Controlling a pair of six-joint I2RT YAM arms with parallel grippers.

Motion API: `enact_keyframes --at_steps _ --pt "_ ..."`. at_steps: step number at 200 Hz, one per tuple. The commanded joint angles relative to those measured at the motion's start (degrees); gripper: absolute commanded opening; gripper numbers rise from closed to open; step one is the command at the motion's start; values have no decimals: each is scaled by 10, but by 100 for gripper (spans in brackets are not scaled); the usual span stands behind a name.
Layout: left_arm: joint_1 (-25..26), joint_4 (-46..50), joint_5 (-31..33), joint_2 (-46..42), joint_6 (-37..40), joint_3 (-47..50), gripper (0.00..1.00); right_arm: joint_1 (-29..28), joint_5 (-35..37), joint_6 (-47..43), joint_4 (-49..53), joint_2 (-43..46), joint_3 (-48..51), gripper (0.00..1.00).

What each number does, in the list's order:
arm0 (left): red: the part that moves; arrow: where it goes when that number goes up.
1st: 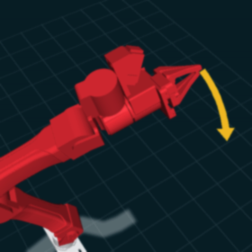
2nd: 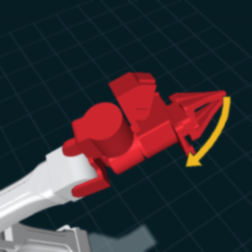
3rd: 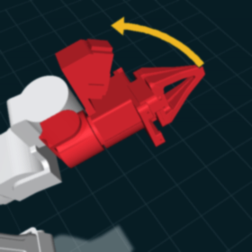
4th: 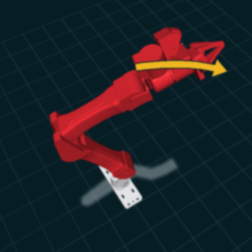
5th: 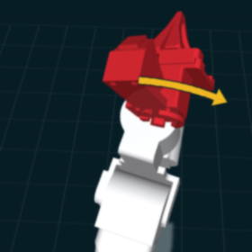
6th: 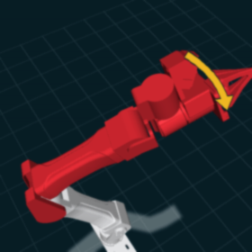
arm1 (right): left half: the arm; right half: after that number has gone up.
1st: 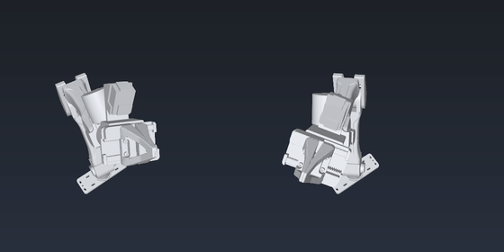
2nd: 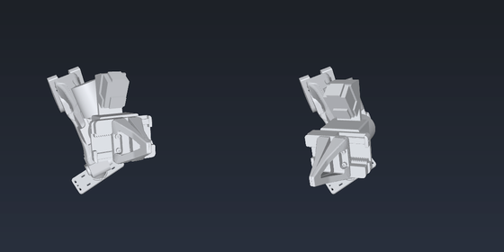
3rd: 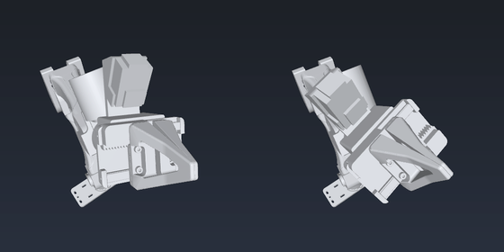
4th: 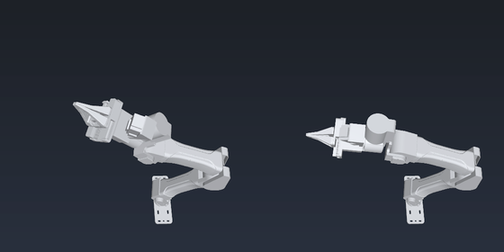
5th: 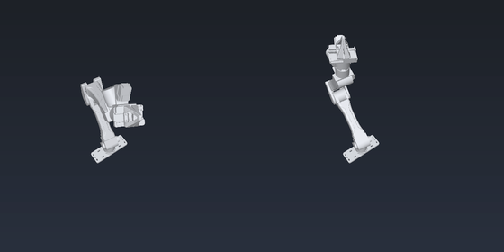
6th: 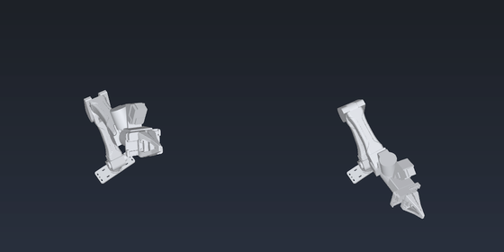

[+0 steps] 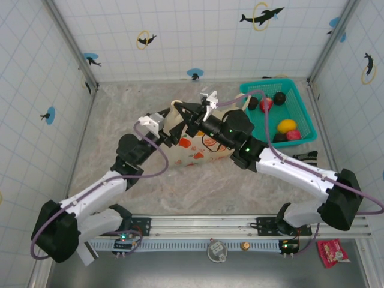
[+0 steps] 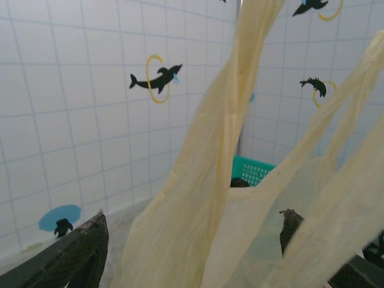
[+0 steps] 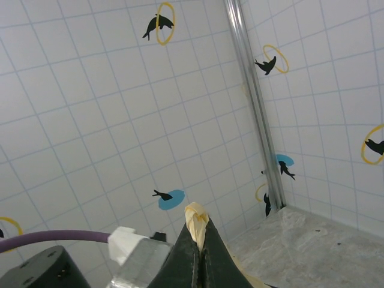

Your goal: Place the fake fruits into the plastic bag and tie a complex knot

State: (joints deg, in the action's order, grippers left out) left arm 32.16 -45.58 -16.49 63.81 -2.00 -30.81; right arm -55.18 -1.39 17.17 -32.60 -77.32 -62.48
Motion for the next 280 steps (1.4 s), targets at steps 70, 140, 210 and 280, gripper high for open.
enact_keyframes --at_steps 70,140,210,280 --pt "-20 -122 -111 76 -16 -35 62 -3 9 14 -64 27 34 0" --pt "-19 -107 -127 87 -3 -33 6 -4 103 23 -92 44 67 0" --pt "-19 -109 -103 82 6 -10 7 -3 199 109 -170 47 99 0" --pt "-19 -77 -133 74 21 -32 29 -3 182 128 -147 26 75 0"
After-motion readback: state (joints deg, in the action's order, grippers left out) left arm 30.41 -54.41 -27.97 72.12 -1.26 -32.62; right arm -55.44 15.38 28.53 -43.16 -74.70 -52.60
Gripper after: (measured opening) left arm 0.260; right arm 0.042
